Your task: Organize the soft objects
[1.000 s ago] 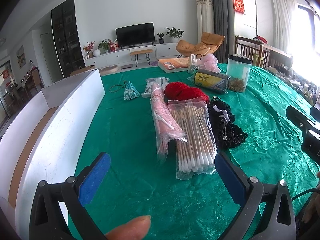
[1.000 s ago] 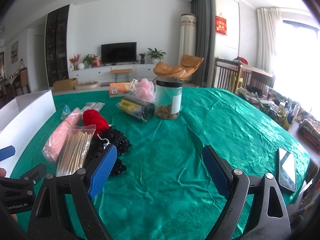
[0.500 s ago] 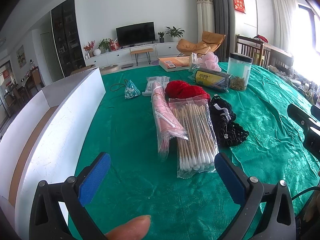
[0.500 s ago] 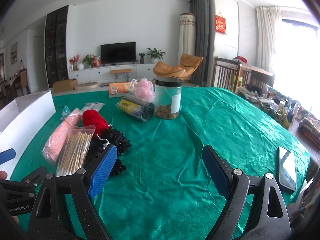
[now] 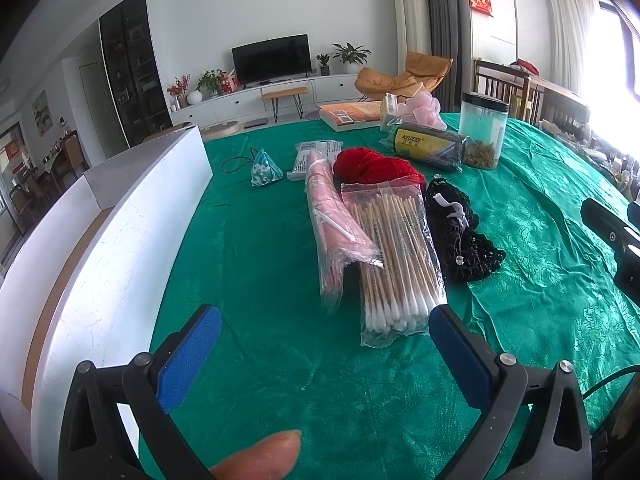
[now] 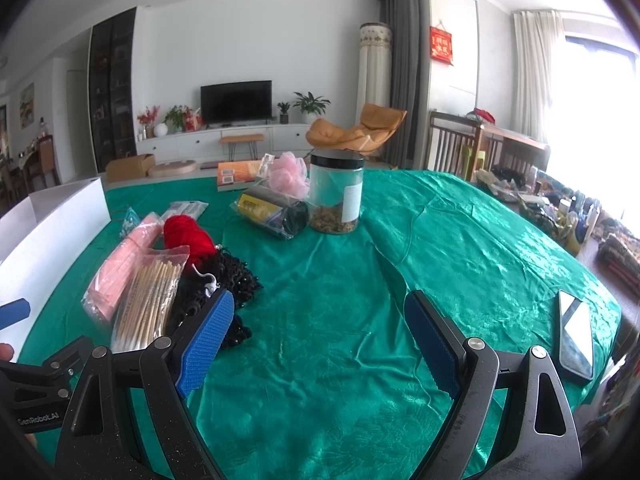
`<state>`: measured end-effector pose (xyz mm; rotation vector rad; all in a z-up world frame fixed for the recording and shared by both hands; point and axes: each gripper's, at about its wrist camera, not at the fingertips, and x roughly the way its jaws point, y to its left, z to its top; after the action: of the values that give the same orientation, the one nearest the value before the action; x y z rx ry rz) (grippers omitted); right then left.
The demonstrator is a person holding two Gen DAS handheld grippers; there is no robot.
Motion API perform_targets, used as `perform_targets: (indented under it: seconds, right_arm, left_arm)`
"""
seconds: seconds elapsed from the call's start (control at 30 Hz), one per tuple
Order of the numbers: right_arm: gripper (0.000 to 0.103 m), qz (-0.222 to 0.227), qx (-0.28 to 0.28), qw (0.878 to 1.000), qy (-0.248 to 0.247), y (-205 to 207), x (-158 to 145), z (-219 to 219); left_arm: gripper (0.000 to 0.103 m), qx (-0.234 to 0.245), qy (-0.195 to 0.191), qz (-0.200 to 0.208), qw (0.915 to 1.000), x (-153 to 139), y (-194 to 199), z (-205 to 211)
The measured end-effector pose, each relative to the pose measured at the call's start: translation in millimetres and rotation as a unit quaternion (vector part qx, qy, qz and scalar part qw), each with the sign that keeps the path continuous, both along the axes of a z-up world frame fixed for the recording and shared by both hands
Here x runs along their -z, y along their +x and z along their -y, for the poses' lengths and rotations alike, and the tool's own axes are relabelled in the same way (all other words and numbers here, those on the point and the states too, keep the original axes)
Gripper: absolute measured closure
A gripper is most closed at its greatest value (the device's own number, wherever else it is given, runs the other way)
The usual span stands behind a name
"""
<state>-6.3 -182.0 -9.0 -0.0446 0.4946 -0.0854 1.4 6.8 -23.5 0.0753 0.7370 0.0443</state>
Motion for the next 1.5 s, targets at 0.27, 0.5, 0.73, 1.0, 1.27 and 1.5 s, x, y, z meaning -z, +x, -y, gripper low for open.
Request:
perform_targets:
  seconds: [0.27, 0.5, 0.73, 1.0, 1.27, 1.5]
  right_arm:
    - [0.014, -0.001, -0.001, 1.000, 0.001, 0, 2, 0]
    - [0.014, -0.004, 0.000, 1.000, 0.002, 1, 6, 1]
    - [0.014, -0.009, -0.002, 1.000, 0.001, 3, 9, 0]
    - [0.014, -0.024, -0.009, 1.000, 0.008, 6, 13, 0]
    - [0.014, -0.045, -0.017, 0.999, 0.002, 13, 18, -5]
    - [0.014, -0.056, -0.024, 0.998, 0.012, 15, 20, -3]
  left_arm:
    - [0.000, -0.006, -0.001, -0.012, 0.9999, 5, 4, -4]
    - [0.000, -0.011, 0.004, -0.025, 0.9996, 11, 7, -5]
    - [0.000, -0.018, 0.003, -0.042, 0.9990, 22, 12, -10]
    - [0.000, -0.035, -0.017, -0.094, 0.9948, 51, 23, -32]
    - [0.000, -0.039, -0.047, -0.110, 0.9920, 60, 37, -52]
    - [0.000, -0.037, -0.050, -0.114, 0.9915, 60, 53, -67]
